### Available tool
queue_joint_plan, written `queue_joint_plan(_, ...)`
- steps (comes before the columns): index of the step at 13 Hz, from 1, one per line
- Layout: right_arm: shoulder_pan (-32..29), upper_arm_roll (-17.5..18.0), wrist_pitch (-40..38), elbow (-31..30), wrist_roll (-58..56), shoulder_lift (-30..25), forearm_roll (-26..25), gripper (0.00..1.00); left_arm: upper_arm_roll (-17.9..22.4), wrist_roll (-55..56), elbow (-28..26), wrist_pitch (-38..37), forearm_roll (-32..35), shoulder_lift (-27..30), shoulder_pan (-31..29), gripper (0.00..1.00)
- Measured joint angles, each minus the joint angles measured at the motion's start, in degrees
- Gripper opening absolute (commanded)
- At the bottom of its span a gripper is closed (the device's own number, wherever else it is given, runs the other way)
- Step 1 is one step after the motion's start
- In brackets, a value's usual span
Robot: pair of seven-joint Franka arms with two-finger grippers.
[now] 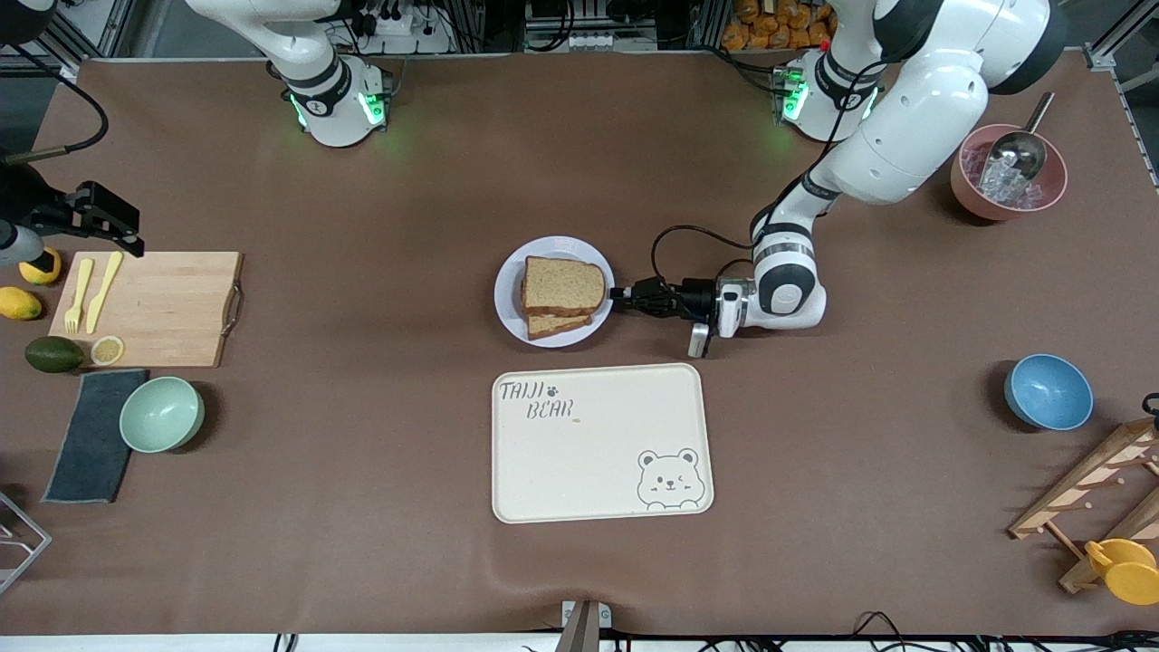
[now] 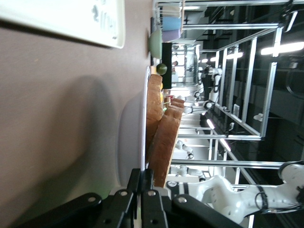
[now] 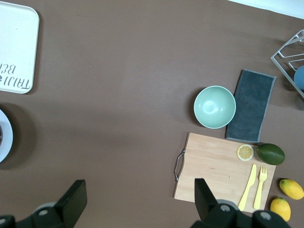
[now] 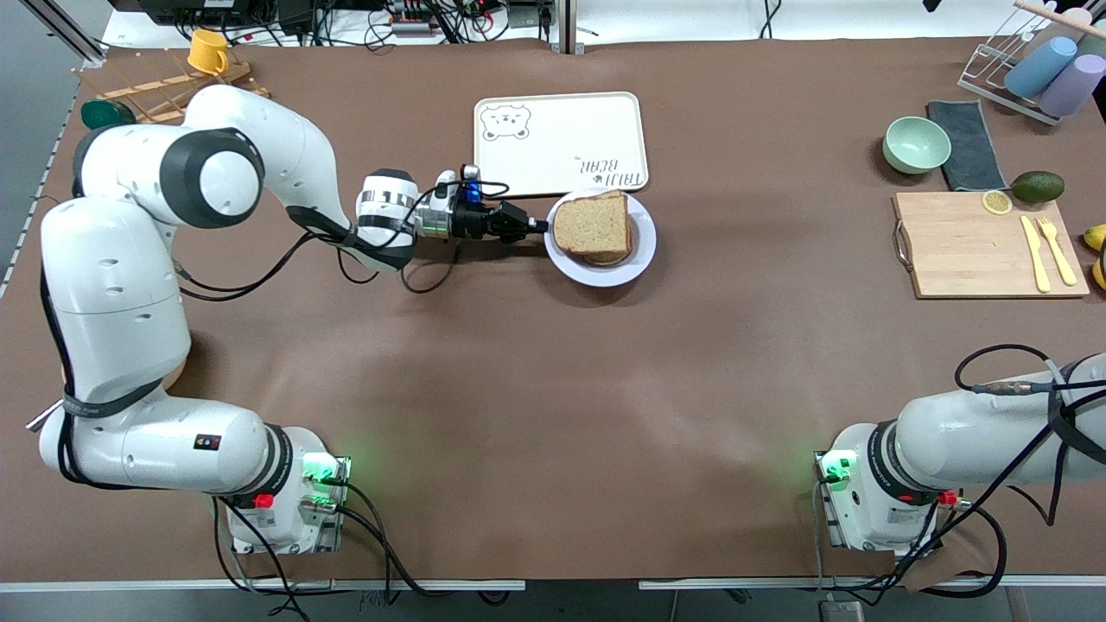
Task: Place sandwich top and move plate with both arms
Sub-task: 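Slide the plate with the left gripper onto the bear tray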
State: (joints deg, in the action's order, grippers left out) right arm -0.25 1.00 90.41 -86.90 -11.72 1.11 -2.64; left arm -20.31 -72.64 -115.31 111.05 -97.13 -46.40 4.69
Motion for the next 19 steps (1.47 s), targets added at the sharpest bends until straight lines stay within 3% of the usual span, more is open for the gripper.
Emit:
queue_joint_plan(10, 0.0, 0.1, -0.1, 0.0, 0.0, 0.0, 0.0, 1.0, -6.2, -0.4, 0.1, -0.6, 0.0, 1.4, -9.7, 0.0)
queue_joint_plan(19, 0.1, 0.3, -0.1, -0.1, 0.0, 0.0, 0.0, 1.0, -6.1, 8.2, 1.9, -0.7, 6.9, 4.9, -15.0, 0.0)
